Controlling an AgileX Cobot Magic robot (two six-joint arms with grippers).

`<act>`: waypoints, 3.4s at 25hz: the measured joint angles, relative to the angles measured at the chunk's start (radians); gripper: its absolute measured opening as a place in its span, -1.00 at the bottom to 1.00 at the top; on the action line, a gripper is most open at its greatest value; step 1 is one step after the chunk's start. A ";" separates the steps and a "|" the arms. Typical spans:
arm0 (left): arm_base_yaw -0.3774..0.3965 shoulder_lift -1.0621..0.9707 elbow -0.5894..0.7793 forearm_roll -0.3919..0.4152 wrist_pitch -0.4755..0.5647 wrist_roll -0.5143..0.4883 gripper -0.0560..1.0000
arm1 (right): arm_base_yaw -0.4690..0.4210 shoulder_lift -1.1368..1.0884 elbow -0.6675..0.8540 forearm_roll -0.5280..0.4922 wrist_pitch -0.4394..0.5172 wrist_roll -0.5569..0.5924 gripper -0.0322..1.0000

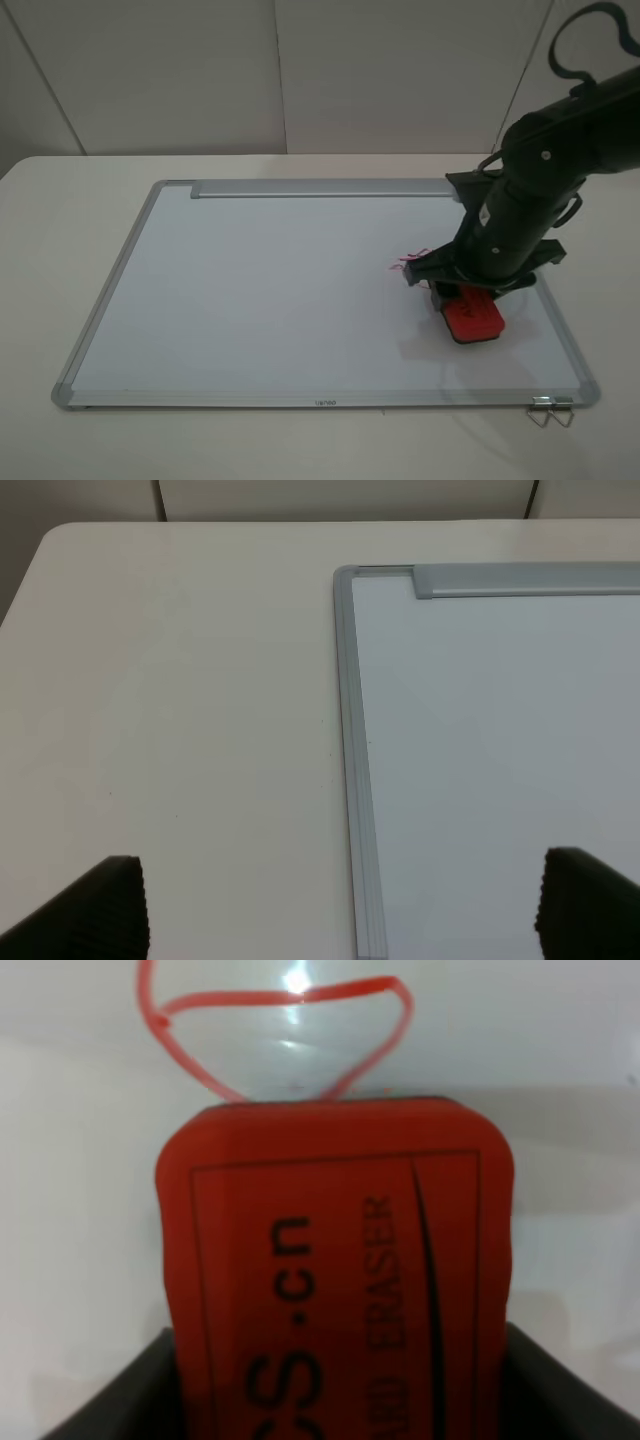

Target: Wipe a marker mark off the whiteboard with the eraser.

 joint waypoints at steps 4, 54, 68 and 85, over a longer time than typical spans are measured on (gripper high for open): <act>0.000 0.000 0.000 0.000 0.000 0.000 0.57 | -0.047 -0.019 0.069 -0.039 -0.006 0.031 0.02; 0.000 0.000 0.000 0.000 0.000 0.000 0.57 | -0.322 -1.261 0.124 0.036 0.295 -0.197 0.65; 0.000 0.000 0.000 0.000 0.000 0.000 0.57 | -0.322 -1.588 0.125 0.079 0.413 -0.197 0.65; 0.000 0.000 0.000 0.000 0.000 0.000 0.57 | -0.322 -1.632 0.283 0.093 0.384 -0.303 0.65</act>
